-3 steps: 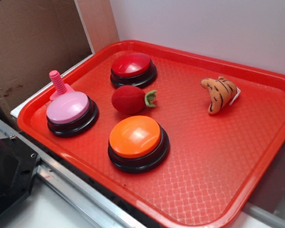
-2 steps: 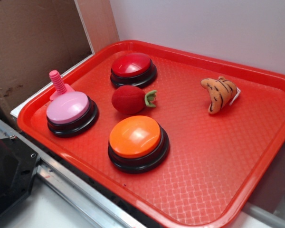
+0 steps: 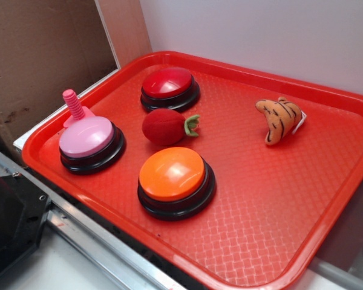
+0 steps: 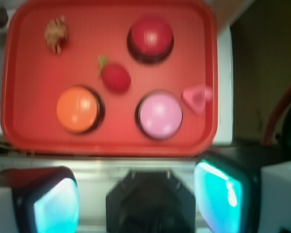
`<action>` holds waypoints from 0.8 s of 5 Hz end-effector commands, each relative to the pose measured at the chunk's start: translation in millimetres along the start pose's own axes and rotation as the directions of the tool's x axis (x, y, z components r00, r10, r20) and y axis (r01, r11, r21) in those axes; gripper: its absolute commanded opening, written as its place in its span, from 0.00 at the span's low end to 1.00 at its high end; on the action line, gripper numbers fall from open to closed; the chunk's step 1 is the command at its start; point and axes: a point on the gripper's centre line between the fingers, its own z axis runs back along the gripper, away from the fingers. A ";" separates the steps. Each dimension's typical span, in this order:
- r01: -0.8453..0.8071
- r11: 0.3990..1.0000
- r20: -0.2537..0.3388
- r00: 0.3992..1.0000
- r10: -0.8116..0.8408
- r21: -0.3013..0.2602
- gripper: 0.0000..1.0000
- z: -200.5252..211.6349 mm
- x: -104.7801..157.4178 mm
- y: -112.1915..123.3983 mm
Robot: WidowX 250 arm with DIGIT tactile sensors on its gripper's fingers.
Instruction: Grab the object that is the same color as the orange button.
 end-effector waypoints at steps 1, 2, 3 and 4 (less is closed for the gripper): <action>-0.022 0.998 0.082 0.996 0.027 -0.052 1.00 23.4 86.5 -2.2; 0.056 0.994 0.061 0.997 -0.050 -0.095 1.00 10.5 134.6 -53.0; 0.117 0.987 0.035 0.993 -0.114 -0.114 1.00 -14.4 167.4 -105.7; 0.231 0.968 0.038 0.973 -0.228 -0.097 1.00 -32.5 170.8 -141.3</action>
